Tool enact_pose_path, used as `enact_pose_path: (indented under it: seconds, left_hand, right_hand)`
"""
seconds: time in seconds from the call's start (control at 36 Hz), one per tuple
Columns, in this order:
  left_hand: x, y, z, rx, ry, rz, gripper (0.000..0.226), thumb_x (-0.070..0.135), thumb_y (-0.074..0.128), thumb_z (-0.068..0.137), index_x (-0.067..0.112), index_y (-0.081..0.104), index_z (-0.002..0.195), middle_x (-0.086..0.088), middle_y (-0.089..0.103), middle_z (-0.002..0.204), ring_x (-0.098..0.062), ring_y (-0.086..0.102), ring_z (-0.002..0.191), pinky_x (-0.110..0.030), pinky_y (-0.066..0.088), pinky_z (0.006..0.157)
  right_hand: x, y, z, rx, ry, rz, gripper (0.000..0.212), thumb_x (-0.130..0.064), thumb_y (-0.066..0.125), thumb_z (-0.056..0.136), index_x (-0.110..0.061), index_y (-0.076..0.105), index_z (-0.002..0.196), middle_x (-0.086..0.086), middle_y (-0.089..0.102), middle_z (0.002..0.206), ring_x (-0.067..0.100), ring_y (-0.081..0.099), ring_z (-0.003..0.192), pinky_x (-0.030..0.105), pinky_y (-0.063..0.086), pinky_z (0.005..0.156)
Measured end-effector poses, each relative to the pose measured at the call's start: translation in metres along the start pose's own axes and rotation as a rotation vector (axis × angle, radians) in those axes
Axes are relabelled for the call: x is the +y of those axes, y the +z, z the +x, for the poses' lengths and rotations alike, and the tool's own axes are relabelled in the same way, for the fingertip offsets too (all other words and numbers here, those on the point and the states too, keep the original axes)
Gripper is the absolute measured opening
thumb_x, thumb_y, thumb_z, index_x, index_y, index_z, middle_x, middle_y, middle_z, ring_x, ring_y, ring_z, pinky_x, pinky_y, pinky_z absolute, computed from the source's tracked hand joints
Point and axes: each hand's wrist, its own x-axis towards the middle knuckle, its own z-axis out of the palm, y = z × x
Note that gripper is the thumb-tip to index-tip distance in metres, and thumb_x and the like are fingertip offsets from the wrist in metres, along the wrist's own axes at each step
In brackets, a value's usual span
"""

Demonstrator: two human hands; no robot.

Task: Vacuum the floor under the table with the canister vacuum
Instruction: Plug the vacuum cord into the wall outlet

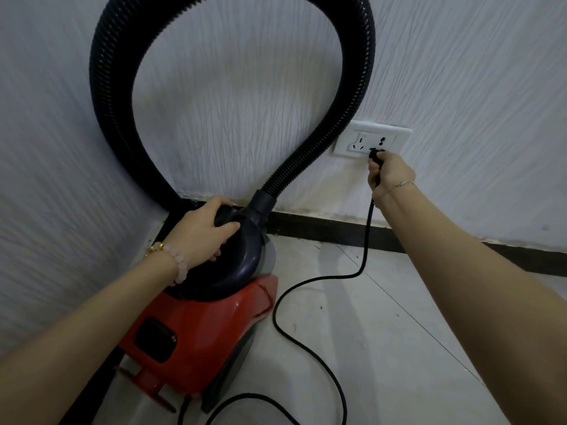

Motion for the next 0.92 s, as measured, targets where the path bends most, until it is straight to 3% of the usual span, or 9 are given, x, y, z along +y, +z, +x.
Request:
enact_pose_path:
  seconds: [0.06,0.17,0.42,0.56,0.92]
  left_hand:
    - [0.000,0.001,0.001,0.004,0.001,0.003,0.033,0.023,0.056,0.093,0.024,0.048,0.126,-0.005,0.060,0.071,-0.015,0.058,0.054,-0.025,0.050,0.050]
    - [0.000,0.001,0.002,-0.004,-0.007,-0.010,0.031,0.023,0.056,0.093,0.025,0.048,0.123,-0.005,0.060,0.071,-0.015,0.058,0.053,-0.024,0.049,0.049]
    - [0.000,0.000,0.000,-0.015,-0.003,-0.029,0.029,0.023,0.057,0.093,0.027,0.048,0.120,-0.005,0.060,0.071,-0.016,0.058,0.054,-0.024,0.051,0.049]
    - [-0.002,0.001,0.001,-0.007,0.003,-0.021,0.034,0.023,0.057,0.093,0.024,0.048,0.125,-0.005,0.060,0.071,-0.016,0.058,0.054,-0.025,0.051,0.049]
    - [-0.004,0.003,0.005,0.005,0.016,-0.001,0.029,0.022,0.056,0.093,0.026,0.048,0.120,-0.003,0.061,0.071,-0.013,0.057,0.052,-0.022,0.047,0.046]
  right_hand:
    - [0.002,0.001,-0.001,0.013,-0.014,-0.013,0.012,-0.004,0.052,0.088,-0.004,0.060,0.079,0.004,0.055,0.064,0.003,0.041,0.034,0.011,0.032,0.032]
    - [-0.005,-0.002,0.001,-0.015,0.016,-0.030,0.012,-0.003,0.051,0.088,0.000,0.061,0.095,0.006,0.056,0.065,0.003,0.042,0.033,0.010,0.032,0.032]
    - [-0.010,0.004,0.008,-0.014,0.046,0.004,0.015,-0.002,0.049,0.089,0.000,0.060,0.098,0.005,0.055,0.065,0.002,0.037,0.026,0.011,0.029,0.030]
    - [-0.009,-0.003,0.009,-0.083,0.042,-0.039,0.019,-0.006,0.052,0.089,0.001,0.061,0.105,0.005,0.058,0.069,0.003,0.048,0.031,0.010,0.038,0.033]
    - [-0.009,-0.016,0.004,-0.207,0.117,-0.115,0.018,-0.024,0.058,0.092,-0.008,0.064,0.085,-0.001,0.061,0.059,0.004,0.055,0.039,0.014,0.047,0.041]
